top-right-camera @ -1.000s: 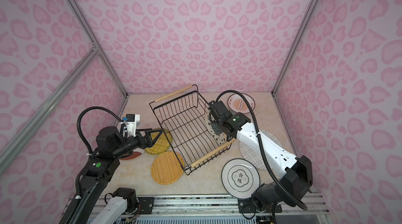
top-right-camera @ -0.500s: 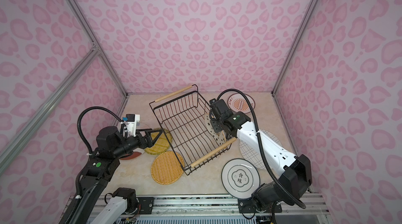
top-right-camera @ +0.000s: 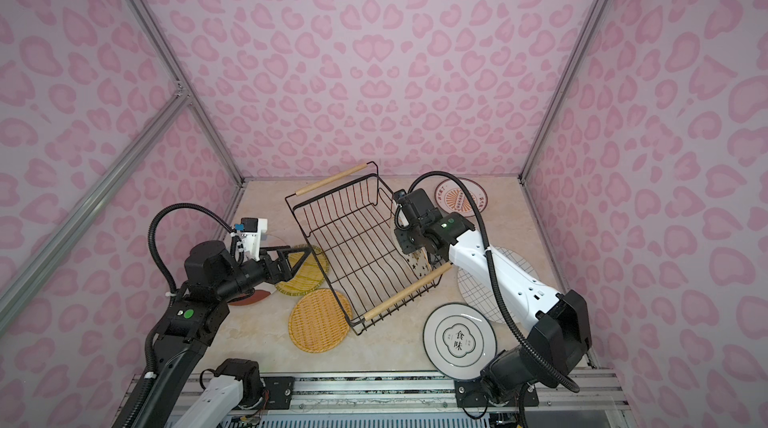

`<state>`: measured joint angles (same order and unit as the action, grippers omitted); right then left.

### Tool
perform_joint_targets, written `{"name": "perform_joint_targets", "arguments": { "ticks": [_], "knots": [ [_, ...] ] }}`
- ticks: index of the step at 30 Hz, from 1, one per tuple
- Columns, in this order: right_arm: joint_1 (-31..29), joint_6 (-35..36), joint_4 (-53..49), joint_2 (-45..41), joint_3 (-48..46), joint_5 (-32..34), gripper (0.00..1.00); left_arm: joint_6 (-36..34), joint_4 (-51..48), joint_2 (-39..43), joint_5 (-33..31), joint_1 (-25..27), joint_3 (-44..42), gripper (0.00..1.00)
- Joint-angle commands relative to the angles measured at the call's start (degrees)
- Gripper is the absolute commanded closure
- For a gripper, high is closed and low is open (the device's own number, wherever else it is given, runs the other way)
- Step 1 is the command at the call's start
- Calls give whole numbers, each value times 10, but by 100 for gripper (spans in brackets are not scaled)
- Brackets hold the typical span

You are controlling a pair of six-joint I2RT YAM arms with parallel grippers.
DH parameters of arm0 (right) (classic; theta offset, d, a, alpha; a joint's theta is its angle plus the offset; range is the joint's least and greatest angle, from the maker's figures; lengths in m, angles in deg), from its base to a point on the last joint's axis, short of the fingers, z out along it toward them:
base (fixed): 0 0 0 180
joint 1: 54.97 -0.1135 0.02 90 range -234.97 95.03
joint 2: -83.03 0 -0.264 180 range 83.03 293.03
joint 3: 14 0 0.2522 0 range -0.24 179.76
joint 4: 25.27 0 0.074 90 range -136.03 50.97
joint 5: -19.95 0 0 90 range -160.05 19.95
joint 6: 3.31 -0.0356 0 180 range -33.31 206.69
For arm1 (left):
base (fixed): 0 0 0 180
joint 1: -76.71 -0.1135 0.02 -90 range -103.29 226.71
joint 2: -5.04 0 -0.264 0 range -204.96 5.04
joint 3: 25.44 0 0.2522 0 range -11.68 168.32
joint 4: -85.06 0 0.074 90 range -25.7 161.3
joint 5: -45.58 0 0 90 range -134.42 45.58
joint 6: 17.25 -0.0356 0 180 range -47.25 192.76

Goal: Load the plates into the dish rack
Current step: 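Push the star plate down into the rack slots with the right gripper, then move the left gripper to the green-rimmed bamboo tray's edge while the right holds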

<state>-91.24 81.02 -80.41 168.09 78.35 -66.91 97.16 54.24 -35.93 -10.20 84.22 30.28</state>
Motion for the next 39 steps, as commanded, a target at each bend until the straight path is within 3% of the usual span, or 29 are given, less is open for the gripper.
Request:
{"name": "perform_joint_targets", "arguments": {
  "ticks": [1,13,15,19,29,34,39],
  "knots": [
    [0,-7,17,-12,2,-5,43,-2,6,-2,-3,-1,-2,2],
    [11,-12,58,-101,-39,-31,18,39,-26,-28,-67,-4,-10,2],
    [14,-14,64,-122,-52,-39,15,64,-30,-43,-47,-31,-27,2],
    [20,-14,72,-149,-68,-58,12,148,19,-53,64,-151,-110,0],
    [22,-23,104,-158,-97,-122,2,226,64,-37,70,-273,-245,2],
    [22,-56,140,-179,-122,-170,2,243,113,-48,70,-290,-278,5],
    [11,-151,236,-191,-171,-258,2,262,159,-60,51,-290,-306,7]
  ]
}}
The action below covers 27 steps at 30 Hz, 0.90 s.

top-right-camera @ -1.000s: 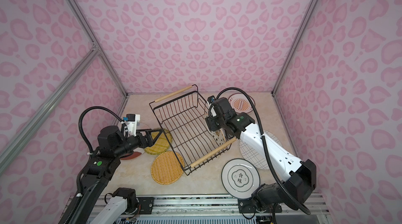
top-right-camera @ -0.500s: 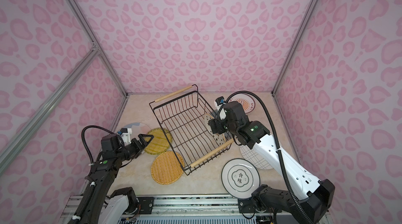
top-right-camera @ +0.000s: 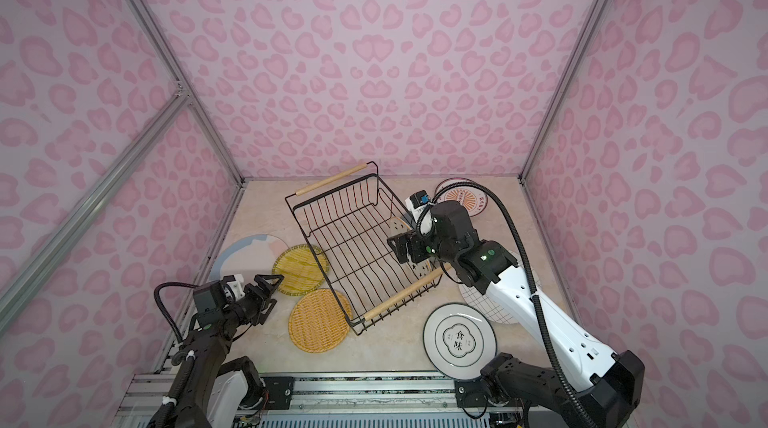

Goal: Load the plates into the dish rack
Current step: 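Move the left gripper to the green-rimmed bamboo tray's edge while the right holds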

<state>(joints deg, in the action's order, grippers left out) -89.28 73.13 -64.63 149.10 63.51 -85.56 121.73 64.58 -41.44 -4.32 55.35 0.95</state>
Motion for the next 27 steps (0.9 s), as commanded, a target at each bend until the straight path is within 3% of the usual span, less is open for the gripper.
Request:
{"name": "perform_joint_targets", "arguments": {
  "ticks": [1,9,27],
  "knots": [
    [-14,-86,90,0,-28,-79,2,18,64,-6,-12,-1,-16,7],
    [-87,-159,156,7,-50,-47,2,23,131,-76,-10,6,-21,11],
    [-93,-177,177,-1,-65,-26,2,84,258,-181,-66,74,-22,24]
  ]
}}
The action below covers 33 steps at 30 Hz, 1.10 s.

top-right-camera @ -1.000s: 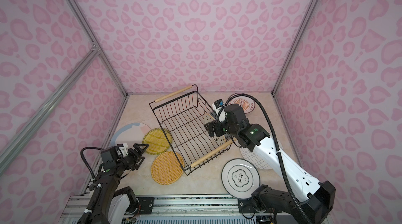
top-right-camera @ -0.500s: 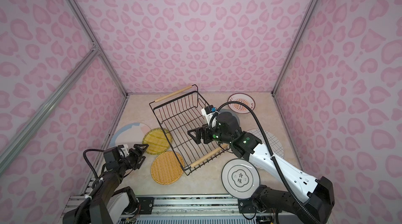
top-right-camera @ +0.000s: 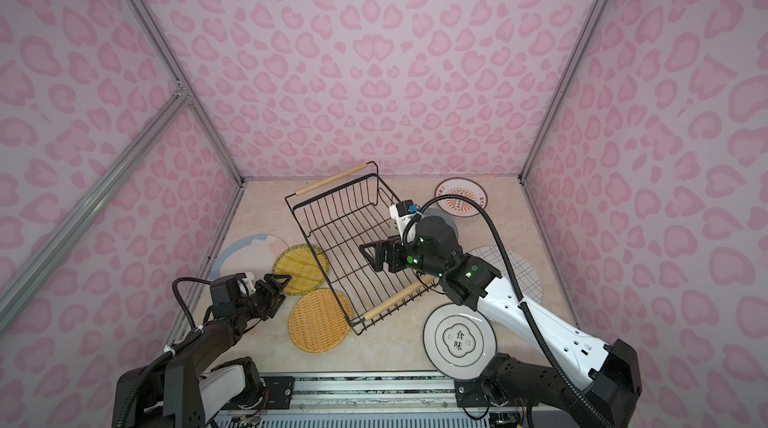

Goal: Load the plates into the dish rack
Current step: 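Move the left gripper to the green-rimmed bamboo tray's edge while the right holds, then grasp the green-rimmed tray rim with the left gripper and lift it upright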

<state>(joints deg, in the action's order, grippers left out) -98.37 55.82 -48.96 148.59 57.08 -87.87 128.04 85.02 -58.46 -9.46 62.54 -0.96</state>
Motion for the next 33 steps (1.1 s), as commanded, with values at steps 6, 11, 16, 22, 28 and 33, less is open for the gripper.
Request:
{"name": "perform_joint_targets", "arguments": {
  "ticks": [6,11,16,22,28,33],
  "knots": [
    [0,-5,19,8,5,-5,2,50,94,-42,-33,7,-6,30],
    [-1,-14,28,13,1,-10,2,62,120,-88,-34,16,2,36],
    [-1,-21,34,15,1,-13,2,78,152,-128,-42,17,-4,45],
    [-1,-21,30,5,2,-8,2,83,191,-171,-39,18,-2,73],
    [-1,-23,26,-4,-1,-2,2,62,129,-97,-66,19,9,96],
    [-2,-24,24,-9,-4,4,2,42,45,-20,-88,19,23,96]
  ]
}}
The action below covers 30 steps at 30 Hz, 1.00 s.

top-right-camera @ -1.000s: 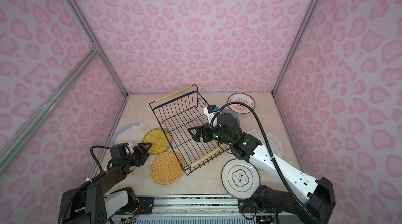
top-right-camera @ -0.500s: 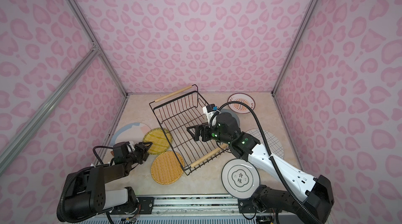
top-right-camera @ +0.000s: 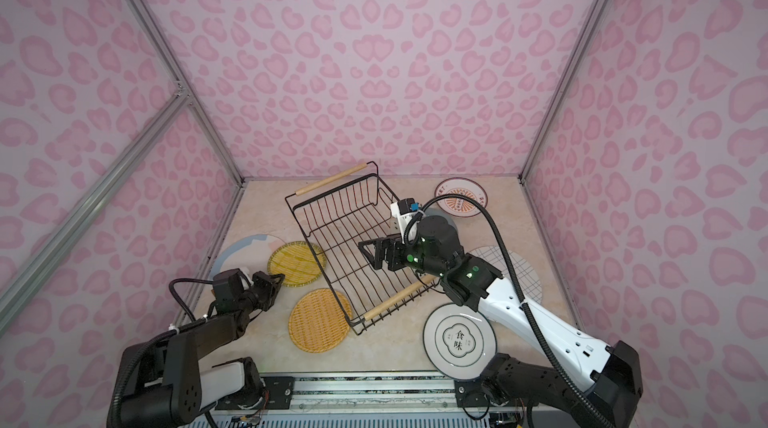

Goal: Load the plates into the dish rack
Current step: 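Grasp the green-rimmed tray rim with the left gripper and lift it upright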

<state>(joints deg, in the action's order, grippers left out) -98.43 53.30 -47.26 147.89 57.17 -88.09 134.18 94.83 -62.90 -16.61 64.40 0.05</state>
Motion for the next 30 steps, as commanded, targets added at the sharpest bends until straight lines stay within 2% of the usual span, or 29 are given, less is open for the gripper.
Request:
{"name": "perform_joint_targets", "arguments": {
  "ticks": [1,5,9,13,18,23,30],
  "knots": [
    [-1,2,7,-1,-5,6,2,-22,-71,40,-16,0,18,96],
    [-1,2,3,4,0,1,2,-44,-178,116,-43,0,47,96],
    [-2,5,-1,1,1,3,2,-82,-315,199,-102,1,89,96],
    [-3,5,-4,1,-2,0,2,-120,-424,243,-158,0,138,96],
    [-4,6,-7,0,-4,2,2,-144,-486,244,-195,0,190,96],
    [-5,7,-8,-7,-4,2,2,-158,-541,252,-258,-2,249,96],
    [-5,14,-17,-23,-12,-1,2,-182,-564,245,-278,-13,378,96]
  ]
}}
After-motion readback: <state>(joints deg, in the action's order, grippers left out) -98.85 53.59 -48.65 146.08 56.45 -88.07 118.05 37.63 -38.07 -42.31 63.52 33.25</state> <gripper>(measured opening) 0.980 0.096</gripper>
